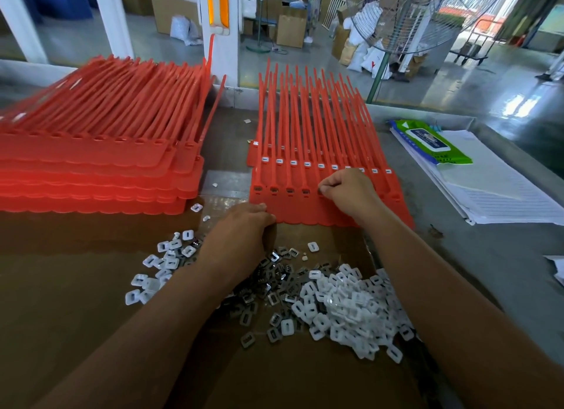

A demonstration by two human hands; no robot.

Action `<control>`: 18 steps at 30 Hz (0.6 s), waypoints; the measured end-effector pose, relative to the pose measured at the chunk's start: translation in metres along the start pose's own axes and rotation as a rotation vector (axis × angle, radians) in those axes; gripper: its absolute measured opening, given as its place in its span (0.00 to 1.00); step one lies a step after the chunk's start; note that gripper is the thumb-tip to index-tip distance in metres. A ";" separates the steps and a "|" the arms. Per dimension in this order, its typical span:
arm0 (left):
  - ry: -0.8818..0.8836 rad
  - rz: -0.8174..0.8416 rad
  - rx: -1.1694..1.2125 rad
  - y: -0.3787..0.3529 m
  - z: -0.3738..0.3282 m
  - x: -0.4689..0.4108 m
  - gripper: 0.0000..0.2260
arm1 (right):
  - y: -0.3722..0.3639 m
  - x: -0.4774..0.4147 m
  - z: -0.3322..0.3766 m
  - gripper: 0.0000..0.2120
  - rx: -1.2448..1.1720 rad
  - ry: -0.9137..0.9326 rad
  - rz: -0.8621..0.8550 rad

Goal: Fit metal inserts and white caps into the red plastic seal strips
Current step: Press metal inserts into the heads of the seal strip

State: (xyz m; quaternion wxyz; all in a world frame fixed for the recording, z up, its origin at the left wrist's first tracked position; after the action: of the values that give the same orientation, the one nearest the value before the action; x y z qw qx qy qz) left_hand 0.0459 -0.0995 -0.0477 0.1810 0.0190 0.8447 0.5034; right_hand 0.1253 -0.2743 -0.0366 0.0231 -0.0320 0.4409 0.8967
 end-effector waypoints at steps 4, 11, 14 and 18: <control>-0.015 -0.014 -0.002 0.001 0.000 0.000 0.15 | -0.003 -0.001 -0.002 0.09 0.013 -0.010 0.001; -0.004 0.012 -0.010 -0.001 0.001 0.000 0.16 | -0.004 -0.002 -0.004 0.09 0.050 0.003 -0.005; 0.001 0.008 -0.010 0.000 0.001 0.001 0.16 | -0.005 -0.003 -0.004 0.08 0.058 0.017 -0.015; 0.002 0.021 -0.014 -0.002 0.001 0.000 0.17 | -0.003 -0.004 -0.006 0.05 -0.007 0.017 -0.021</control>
State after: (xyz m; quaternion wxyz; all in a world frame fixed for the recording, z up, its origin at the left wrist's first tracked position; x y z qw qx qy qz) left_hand 0.0466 -0.0992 -0.0497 0.1749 0.0259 0.8411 0.5112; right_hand 0.1297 -0.2772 -0.0427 0.0285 -0.0443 0.4375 0.8977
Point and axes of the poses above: each hand's wrist, its own x-axis away from the middle knuckle, its own y-axis out of the back of the hand, z = x × y, the point moved 6 cm from there along -x, towards the middle knuckle, and after that the axes turned 2 degrees about y, right-handed, at the moved point
